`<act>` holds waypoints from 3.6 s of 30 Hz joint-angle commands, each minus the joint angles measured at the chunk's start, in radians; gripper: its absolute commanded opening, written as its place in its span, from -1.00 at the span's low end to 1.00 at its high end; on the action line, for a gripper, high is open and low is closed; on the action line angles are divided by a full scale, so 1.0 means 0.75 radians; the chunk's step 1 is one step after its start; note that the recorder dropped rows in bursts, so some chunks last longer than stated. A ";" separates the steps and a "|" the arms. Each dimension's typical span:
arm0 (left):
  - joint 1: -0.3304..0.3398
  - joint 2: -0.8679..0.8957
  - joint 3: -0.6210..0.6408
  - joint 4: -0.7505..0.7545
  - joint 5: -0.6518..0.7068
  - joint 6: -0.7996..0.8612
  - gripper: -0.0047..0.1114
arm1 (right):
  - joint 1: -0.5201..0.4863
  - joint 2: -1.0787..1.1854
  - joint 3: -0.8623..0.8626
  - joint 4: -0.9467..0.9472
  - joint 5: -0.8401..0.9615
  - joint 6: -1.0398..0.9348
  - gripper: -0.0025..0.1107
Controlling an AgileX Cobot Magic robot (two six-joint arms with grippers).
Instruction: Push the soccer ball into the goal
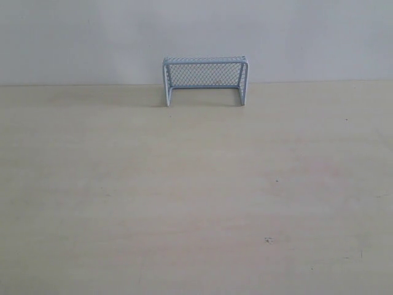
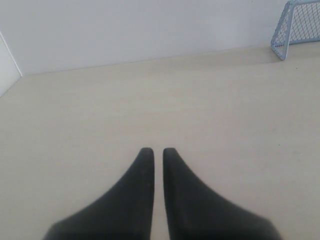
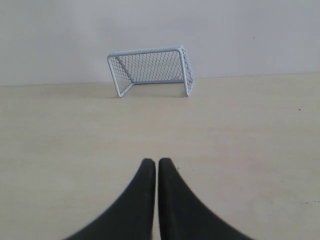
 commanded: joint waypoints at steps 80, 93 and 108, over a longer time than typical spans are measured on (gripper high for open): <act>0.003 -0.003 -0.006 0.000 -0.004 -0.012 -0.81 | -0.166 -0.009 0.005 -0.435 0.188 0.270 -0.96; 0.003 -0.003 -0.006 0.000 -0.004 -0.012 -0.81 | -0.166 -0.009 0.005 -0.435 0.188 0.270 -0.96; 0.003 -0.003 -0.006 0.000 -0.004 -0.012 -0.81 | -0.166 -0.009 0.005 -0.435 0.188 0.270 -0.96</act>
